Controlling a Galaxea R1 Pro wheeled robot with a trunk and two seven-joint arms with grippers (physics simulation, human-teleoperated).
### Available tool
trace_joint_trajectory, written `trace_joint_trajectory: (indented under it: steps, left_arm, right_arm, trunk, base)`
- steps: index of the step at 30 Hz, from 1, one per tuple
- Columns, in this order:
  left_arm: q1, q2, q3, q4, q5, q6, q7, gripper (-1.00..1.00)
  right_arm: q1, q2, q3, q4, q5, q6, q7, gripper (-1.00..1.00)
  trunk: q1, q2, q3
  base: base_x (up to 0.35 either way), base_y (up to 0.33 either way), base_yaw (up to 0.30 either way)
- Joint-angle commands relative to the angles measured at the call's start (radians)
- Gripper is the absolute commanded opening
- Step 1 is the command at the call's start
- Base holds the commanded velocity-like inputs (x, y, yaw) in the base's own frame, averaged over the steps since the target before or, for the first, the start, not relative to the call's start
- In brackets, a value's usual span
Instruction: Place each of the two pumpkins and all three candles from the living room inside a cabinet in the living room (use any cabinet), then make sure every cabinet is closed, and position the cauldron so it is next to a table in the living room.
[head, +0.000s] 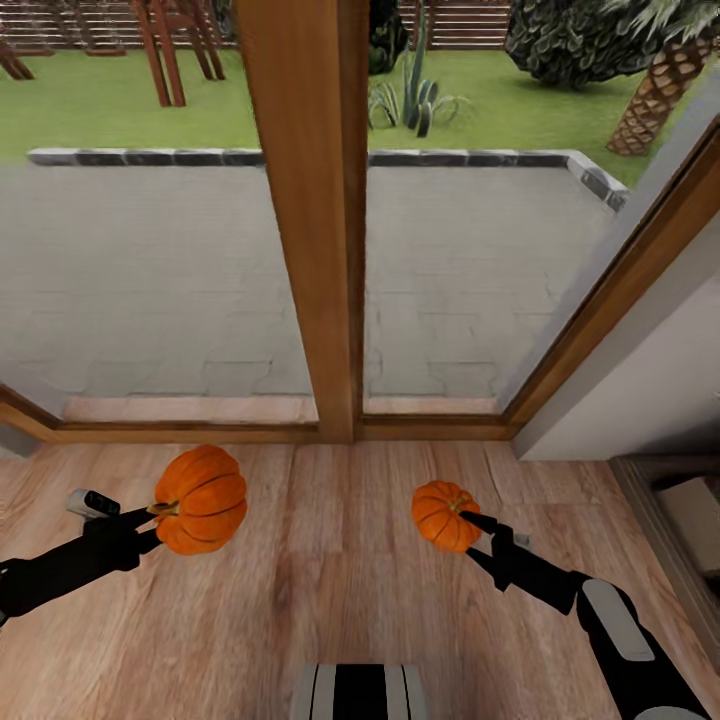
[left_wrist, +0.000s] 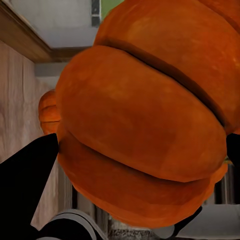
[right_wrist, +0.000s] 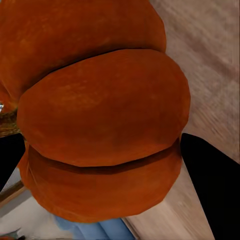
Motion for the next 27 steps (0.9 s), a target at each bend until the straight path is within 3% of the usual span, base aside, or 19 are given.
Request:
trace_joint_trajectory:
  steps: [1, 23, 27]
  left_arm:
    - [0.000, 0.000, 0.000, 0.000, 0.000, 0.000, 0.000, -1.00]
    - [0.000, 0.000, -0.007, 0.000, -0.001, 0.000, 0.000, -1.00]
    - [0.000, 0.000, -0.023, 0.000, -0.003, 0.000, 0.000, -1.00]
  right_arm:
    - [0.001, 0.000, 0.000, -0.011, 0.002, 0.000, 0.014, -1.00]
    - [0.008, 0.003, 0.037, -0.031, 0.008, -0.013, 0.031, -1.00]
    - [0.008, 0.003, 0.056, -0.032, 0.008, -0.015, 0.028, -1.00]
  trunk:
    - [0.000, 0.000, 0.004]
    - [-0.010, 0.005, 0.089]
    - [-0.012, 0.006, 0.105]
  base:
    - [-0.143, 0.000, 0.000]
    - [-0.034, 0.000, 0.000]
    - [-0.001, 0.000, 0.000]
